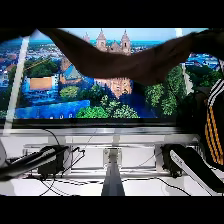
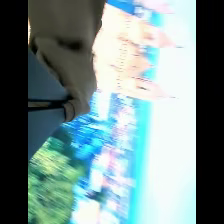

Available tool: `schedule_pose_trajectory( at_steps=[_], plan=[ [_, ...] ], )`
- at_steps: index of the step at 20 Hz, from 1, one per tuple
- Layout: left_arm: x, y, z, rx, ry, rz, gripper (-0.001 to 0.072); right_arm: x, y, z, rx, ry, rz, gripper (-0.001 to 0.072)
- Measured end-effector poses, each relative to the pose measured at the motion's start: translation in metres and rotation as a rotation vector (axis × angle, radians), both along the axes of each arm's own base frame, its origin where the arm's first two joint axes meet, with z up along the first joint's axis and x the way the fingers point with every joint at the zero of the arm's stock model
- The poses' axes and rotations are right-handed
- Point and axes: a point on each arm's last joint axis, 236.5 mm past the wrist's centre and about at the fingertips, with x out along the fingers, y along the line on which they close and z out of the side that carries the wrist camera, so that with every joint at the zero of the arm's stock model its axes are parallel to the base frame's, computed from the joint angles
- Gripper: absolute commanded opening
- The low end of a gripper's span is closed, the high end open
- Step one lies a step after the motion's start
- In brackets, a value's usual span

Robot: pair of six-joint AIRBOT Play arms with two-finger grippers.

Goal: Fold the clothes and pants, and hang the long-sleeved shirts on hangers.

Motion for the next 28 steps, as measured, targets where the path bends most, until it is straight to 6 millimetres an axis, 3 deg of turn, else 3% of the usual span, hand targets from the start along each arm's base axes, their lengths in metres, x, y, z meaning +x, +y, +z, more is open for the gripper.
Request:
schedule_pose_trajectory(
  at_steps=[2, 5, 7, 10, 12, 15, 21, 24, 28],
  plan=[
    [-0.026, 0.025, 0.081, 0.011, -0.214, 0.126, 0.0013, -0.013, -0.003, 0.038, -0.024, -0.096, 0.003, 0.0013],
    [-0.076, 0.055, 0.166, 0.028, -0.452, 0.288, 0.0013, -0.045, -0.007, 0.092, -0.038, -0.237, 0.001, 0.0013],
    [-0.106, 0.071, 0.201, 0.06, -0.557, 0.381, 0.0013, -0.072, -0.01, 0.119, -0.042, -0.318, -0.002, 0.0013],
    [-0.134, 0.1, 0.222, 0.119, -0.621, 0.52, 0.0012, -0.11, -0.017, 0.149, -0.068, -0.417, -0.016, 0.0013],
    [-0.14, 0.121, 0.221, 0.139, -0.611, 0.601, 0.0012, -0.13, -0.023, 0.162, -0.098, -0.469, -0.031, 0.0013],
    [-0.134, 0.147, 0.204, 0.146, -0.555, 0.675, 0.0012, -0.143, -0.031, 0.166, -0.139, -0.49, -0.057, 0.0012],
    [-0.095, 0.172, 0.143, 0.133, -0.357, 0.667, 0.0013, -0.139, -0.047, 0.148, -0.208, -0.409, -0.101, 0.0013],
    [-0.076, 0.168, 0.105, 0.116, -0.229, 0.612, 0.0012, -0.129, -0.047, 0.128, -0.216, -0.328, -0.096, 0.0013],
    [-0.064, 0.135, 0.054, 0.13, -0.056, 0.466, 0.0012, -0.118, -0.035, 0.086, -0.194, -0.152, -0.038, 0.0012]
  ],
)
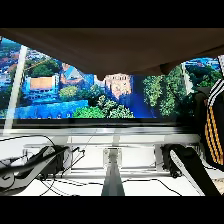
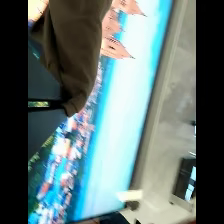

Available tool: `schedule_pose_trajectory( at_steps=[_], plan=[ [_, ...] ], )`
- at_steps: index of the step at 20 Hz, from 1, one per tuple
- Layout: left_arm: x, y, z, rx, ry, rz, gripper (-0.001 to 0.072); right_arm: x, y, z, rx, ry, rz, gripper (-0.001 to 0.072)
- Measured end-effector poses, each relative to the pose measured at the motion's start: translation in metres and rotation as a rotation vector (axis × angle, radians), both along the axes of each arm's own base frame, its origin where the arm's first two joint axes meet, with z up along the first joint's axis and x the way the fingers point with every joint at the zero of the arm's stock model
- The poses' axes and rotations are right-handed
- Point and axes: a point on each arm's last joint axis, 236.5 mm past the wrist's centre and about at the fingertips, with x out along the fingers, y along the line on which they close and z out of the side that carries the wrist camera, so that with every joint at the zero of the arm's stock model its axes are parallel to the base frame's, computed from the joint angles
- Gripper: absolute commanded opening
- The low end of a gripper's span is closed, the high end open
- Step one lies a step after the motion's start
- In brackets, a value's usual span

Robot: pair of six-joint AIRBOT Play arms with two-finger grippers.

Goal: Fold the clothes and pants, and hang the long-sleeved shirts on hangers.

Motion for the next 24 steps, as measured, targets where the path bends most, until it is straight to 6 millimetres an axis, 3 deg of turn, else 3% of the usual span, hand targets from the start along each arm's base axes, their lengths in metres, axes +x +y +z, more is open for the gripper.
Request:
schedule_pose_trajectory(
  at_steps=[4, 7, 11, 15, 19, 24],
  plan=[
    [-0.007, -0.031, -0.028, 0.021, 0.117, -0.12, 0.0012, -0.001, 0.019, -0.051, 0.035, 0.195, 0.068, 0.0012],
    [0.0, -0.033, -0.054, -0.003, 0.175, -0.143, 0.0013, 0.01, 0.031, -0.102, 0.051, 0.33, 0.108, 0.0012],
    [0.038, -0.026, -0.11, -0.102, 0.246, -0.151, 0.0013, 0.059, 0.038, -0.163, 0.089, 0.346, 0.103, 0.0012],
    [0.087, -0.05, -0.176, -0.215, 0.331, -0.21, 0.0013, 0.124, 0.037, -0.218, 0.188, 0.309, 0.033, 0.0013],
    [0.135, -0.072, -0.204, -0.289, 0.278, -0.196, 0.0013, 0.176, 0.034, -0.254, 0.284, 0.262, -0.038, 0.0012],
    [0.163, -0.077, -0.216, -0.315, 0.226, -0.145, 0.0014, 0.204, 0.033, -0.304, 0.346, 0.316, -0.095, 0.0012]
  ],
)
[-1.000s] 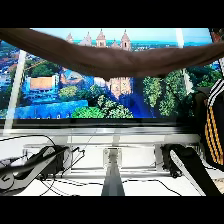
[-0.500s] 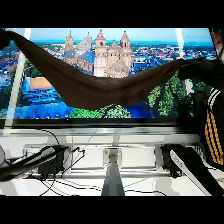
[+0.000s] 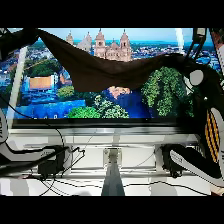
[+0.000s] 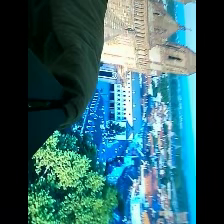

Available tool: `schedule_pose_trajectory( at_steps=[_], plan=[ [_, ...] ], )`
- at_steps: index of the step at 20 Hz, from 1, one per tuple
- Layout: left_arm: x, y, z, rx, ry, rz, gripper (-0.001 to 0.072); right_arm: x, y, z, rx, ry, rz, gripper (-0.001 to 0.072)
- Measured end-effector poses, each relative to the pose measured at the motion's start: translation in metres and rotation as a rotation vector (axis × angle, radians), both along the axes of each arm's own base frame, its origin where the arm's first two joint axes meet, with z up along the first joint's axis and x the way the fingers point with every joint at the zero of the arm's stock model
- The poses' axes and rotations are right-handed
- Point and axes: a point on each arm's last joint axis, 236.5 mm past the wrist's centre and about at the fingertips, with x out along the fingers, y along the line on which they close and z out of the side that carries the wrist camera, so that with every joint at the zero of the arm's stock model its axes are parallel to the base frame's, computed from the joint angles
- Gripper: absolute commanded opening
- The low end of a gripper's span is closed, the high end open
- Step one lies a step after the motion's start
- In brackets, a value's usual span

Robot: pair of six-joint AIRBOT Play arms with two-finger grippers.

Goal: Fold the clothes and pants, and hang the long-sleeved shirts on hangers.

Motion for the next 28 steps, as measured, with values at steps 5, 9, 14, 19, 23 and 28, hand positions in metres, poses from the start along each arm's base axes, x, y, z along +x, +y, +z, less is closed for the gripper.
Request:
schedule_pose_trajectory(
  at_steps=[5, 9, 14, 19, 23, 28],
  plan=[
    [-0.02, -0.01, 0.079, 0.081, -0.176, -0.022, 0.0013, -0.001, 0.001, 0.033, 0.016, -0.043, -0.002, 0.0013],
    [-0.084, -0.019, 0.189, 0.283, -0.406, -0.038, 0.0013, -0.033, 0.002, 0.143, -0.03, -0.238, 0.043, 0.0012],
    [-0.193, -0.024, 0.296, 0.499, -0.634, 0.039, 0.0013, -0.134, -0.003, 0.287, -0.047, -0.563, 0.057, 0.0013],
    [-0.232, -0.017, 0.312, 0.566, -0.654, 0.103, 0.0013, -0.202, -0.007, 0.336, -0.051, -0.718, 0.057, 0.0012],
    [-0.174, -0.014, 0.221, 0.525, -0.402, 0.006, 0.0013, -0.162, -0.002, 0.295, -0.06, -0.561, 0.074, 0.0013],
    [-0.083, -0.024, 0.062, 0.434, -0.063, -0.13, 0.0013, -0.059, 0.006, 0.173, -0.071, -0.203, 0.095, 0.0012]
  ],
)
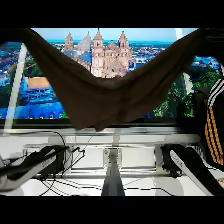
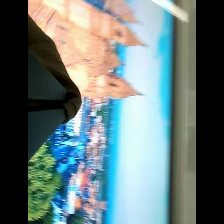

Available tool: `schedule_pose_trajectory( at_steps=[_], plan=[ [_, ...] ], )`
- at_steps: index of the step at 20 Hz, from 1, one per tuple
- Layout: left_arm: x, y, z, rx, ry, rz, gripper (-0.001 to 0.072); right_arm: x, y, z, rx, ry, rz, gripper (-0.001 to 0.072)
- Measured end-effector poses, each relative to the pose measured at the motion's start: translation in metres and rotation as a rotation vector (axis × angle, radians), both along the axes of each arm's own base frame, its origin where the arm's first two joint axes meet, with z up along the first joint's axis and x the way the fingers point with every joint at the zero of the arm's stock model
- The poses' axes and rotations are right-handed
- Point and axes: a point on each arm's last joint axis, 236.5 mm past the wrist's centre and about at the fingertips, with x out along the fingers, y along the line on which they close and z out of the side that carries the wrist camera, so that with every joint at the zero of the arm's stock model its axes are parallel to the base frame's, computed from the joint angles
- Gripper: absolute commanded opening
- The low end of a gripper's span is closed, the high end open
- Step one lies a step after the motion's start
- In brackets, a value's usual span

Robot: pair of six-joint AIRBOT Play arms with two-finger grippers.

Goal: Fold the clothes and pants, and hang the long-sleeved shirts on hangers.

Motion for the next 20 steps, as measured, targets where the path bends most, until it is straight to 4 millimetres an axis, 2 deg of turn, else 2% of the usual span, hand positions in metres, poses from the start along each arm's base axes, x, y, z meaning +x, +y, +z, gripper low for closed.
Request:
schedule_pose_trajectory(
  at_steps=[2, 3, 5, 6, 7, 8, 9, 12, 15, 18, 20],
  plan=[
    [0.026, -0.009, -0.06, -0.023, 0.105, -0.014, 0.0014, 0.035, 0.002, -0.055, -0.008, 0.119, -0.004, 0.0013],
    [0.035, -0.013, -0.084, -0.029, 0.142, -0.016, 0.0047, 0.049, 0.003, -0.081, -0.008, 0.17, -0.005, 0.0013],
    [0.047, -0.017, -0.122, -0.039, 0.201, -0.017, 0.0075, 0.068, 0.004, -0.123, -0.005, 0.249, -0.009, 0.0013],
    [0.049, -0.019, -0.133, -0.04, 0.219, -0.017, 0.0094, 0.075, 0.005, -0.14, -0.001, 0.28, -0.011, 0.0013],
    [0.051, -0.019, -0.141, -0.042, 0.232, -0.018, 0.018, 0.078, 0.006, -0.153, 0.0, 0.305, -0.012, 0.0013],
    [0.051, -0.019, -0.145, -0.044, 0.242, -0.018, 0.0506, 0.081, 0.006, -0.162, 0.0, 0.322, -0.013, 0.0013],
    [0.048, -0.019, -0.149, -0.047, 0.26, -0.024, 0.0702, 0.083, 0.006, -0.169, 0.0, 0.332, -0.014, 0.0013],
    [0.038, -0.016, -0.15, -0.055, 0.297, -0.034, 0.0694, 0.086, 0.005, -0.179, -0.003, 0.35, -0.017, 0.0013],
    [0.017, -0.019, -0.159, -0.108, 0.403, -0.044, 0.0695, 0.087, 0.005, -0.184, -0.004, 0.36, -0.017, 0.0013],
    [-0.017, -0.034, -0.19, -0.185, 0.59, -0.066, 0.0694, 0.087, 0.005, -0.186, -0.005, 0.362, -0.018, 0.0013],
    [-0.044, -0.057, -0.216, -0.259, 0.73, -0.1, 0.0694, 0.087, 0.005, -0.186, -0.004, 0.363, -0.018, 0.0013]
  ],
)
